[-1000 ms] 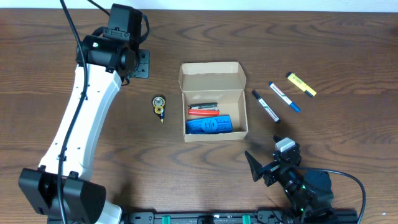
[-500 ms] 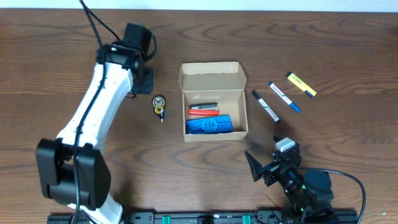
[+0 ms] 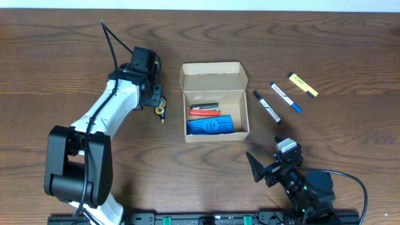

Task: Pack container
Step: 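Lower the left gripper and grasp the correction tape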

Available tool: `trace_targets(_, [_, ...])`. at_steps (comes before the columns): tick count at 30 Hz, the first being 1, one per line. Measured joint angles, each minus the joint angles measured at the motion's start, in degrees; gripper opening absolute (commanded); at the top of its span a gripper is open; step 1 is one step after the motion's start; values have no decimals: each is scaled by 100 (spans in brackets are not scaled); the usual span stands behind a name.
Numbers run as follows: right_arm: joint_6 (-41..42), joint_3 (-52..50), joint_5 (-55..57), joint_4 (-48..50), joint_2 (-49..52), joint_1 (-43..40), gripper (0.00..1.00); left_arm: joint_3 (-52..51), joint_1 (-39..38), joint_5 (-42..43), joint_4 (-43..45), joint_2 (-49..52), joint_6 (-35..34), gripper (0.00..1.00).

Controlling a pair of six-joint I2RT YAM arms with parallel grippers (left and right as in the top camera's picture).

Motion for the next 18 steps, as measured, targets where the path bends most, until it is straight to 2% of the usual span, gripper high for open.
trace_targets(10, [0, 0, 0, 2, 0, 0, 99, -339, -2, 367, 356, 0, 179, 63])
trace_targets(18, [0, 0, 0, 0, 0, 0, 99, -339, -369, 404, 385, 0, 201, 67])
